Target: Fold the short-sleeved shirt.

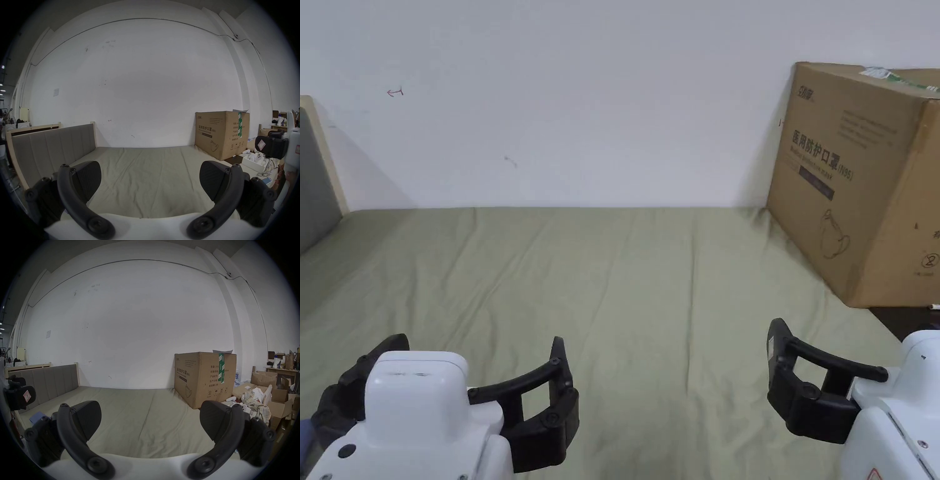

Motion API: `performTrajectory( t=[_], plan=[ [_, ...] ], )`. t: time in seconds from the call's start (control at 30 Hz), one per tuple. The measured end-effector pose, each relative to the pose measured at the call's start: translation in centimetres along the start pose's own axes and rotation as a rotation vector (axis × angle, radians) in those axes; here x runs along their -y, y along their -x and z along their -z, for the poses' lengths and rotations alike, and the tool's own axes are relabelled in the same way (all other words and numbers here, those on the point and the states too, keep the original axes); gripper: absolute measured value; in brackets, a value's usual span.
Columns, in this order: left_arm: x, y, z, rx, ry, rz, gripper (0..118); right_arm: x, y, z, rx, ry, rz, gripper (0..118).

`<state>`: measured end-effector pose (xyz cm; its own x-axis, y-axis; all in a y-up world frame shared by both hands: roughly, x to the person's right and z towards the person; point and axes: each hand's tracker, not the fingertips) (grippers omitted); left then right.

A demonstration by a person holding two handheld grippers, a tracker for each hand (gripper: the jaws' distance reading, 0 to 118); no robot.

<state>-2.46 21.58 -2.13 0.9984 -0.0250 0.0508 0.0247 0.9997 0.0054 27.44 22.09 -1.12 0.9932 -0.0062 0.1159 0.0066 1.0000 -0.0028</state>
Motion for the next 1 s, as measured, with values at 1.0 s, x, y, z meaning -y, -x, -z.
performTrajectory(
  t=[1.0],
  plan=[
    [-1.0,0.0,0.6,-0.023,0.081,-0.086,118,0.9,0.7,0.5,-0.013,0.061,-0.022,118]
  ],
)
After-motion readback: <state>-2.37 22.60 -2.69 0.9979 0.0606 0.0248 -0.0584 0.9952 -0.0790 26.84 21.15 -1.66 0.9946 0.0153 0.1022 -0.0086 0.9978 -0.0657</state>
